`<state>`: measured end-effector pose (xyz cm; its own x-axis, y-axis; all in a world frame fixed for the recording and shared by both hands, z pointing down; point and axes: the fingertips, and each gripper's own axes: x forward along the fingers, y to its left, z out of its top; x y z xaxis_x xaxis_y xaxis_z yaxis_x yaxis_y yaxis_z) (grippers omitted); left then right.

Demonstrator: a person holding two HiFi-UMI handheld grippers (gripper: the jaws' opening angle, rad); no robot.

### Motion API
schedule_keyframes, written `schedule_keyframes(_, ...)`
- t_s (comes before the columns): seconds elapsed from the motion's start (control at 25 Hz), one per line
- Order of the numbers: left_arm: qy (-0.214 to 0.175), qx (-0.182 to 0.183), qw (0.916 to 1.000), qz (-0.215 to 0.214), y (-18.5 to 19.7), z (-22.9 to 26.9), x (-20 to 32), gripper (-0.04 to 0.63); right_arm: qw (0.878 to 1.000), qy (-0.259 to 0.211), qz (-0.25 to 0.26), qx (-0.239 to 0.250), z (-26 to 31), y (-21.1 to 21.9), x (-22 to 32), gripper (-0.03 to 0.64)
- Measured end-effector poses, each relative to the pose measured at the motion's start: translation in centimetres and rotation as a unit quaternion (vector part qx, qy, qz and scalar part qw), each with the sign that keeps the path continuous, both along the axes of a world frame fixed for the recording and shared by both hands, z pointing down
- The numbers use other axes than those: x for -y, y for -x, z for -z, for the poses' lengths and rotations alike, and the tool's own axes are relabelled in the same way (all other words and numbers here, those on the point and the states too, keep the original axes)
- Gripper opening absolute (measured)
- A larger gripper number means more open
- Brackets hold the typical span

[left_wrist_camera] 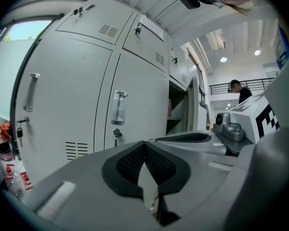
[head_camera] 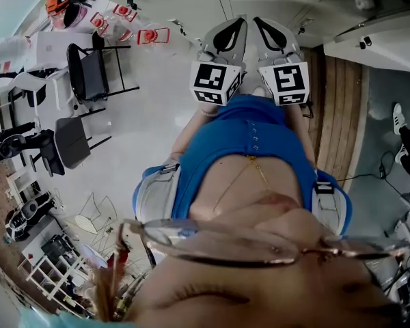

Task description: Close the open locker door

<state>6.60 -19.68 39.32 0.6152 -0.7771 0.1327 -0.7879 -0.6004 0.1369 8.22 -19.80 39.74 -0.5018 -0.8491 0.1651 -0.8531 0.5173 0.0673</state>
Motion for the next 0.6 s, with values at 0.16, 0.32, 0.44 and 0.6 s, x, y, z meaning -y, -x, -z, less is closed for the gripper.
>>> schedule_keyframes(0.16,-0.002,0.001,1.0,0.006,0.0,0.1,-0.6,-0.002,1.0,-0.001,0.003,-0.002,0.1,-0.2,-0.6,0.003)
schedule_keyframes(0.32,0.001,0.002,1.0,0.009,0.0,-0.1,-1.0,-0.002,1.0,-0.001,0.006,-0.001,0.1,-0.3,-0.8,0.003)
schedule_keyframes(0.44,0.0,0.003,0.9999,0.011,0.0,0.0,-1.2,-0.003,1.0,0.0,0.006,-0.003,0.1,-0.3,-1.0,0.003)
schedule_keyframes(0.6,0.001,0.005,0.9999,0.013,0.0,0.0,-1.3,-0.002,1.0,0.004,0.004,-0.007,0.1,-0.5,-1.2,0.003)
